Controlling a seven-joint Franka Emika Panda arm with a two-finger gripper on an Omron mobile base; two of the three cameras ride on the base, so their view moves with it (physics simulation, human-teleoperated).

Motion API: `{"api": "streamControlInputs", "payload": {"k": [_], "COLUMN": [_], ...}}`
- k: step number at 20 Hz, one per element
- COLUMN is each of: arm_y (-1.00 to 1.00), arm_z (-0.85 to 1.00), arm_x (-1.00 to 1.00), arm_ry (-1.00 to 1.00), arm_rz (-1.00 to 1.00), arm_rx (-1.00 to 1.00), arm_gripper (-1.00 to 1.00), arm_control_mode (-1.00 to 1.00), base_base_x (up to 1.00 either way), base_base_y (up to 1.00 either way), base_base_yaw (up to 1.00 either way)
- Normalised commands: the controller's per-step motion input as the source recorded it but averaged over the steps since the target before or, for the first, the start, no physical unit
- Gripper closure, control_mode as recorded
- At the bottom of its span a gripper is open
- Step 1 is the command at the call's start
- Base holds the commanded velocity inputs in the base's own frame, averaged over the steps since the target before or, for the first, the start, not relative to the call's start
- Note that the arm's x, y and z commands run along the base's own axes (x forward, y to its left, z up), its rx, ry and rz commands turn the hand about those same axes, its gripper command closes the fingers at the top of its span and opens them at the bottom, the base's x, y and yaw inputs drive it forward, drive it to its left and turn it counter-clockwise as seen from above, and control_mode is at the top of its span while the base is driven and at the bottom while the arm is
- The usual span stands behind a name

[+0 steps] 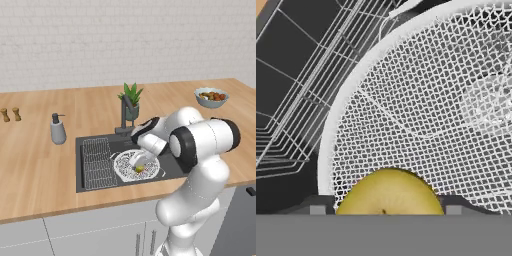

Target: Put the colander in the sink, put the kiwi in the colander, and turn on the sink faucet and pour water over the colander.

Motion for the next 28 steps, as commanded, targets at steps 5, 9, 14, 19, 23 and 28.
{"api": "streamControlInputs", "payload": {"k": [5, 9, 14, 19, 23, 28], "arm_y": [-0.18, -0.3, -0.69, -0.47, 0.0, 0.0], "arm_z": [0.5, 0.88, 1.0, 0.98, 0.66, 0.11], "arm_x": [-0.07, -0.2, -0.18, 0.02, 0.2, 0.36], "arm_ry": [-0.1, -0.08, -0.08, -0.04, -0.07, -0.06], "arm_rz": [-0.02, -0.02, -0.01, 0.0, 0.0, 0.0], "arm_rx": [-0.01, 0.0, 0.06, 0.22, 0.28, 0.2], "arm_gripper": [-1.0, -1.0, -1.0, -1.0, -1.0, -1.0], "arm_control_mode": [-1.0, -1.0, -1.0, -1.0, -1.0, -1.0], "base_base_x": [0.0, 0.0, 0.0, 0.0, 0.0, 0.0], "base_base_y": [0.0, 0.0, 0.0, 0.0, 0.0, 0.0], "base_base_yaw": [0.0, 0.0, 0.0, 0.0, 0.0, 0.0]}}
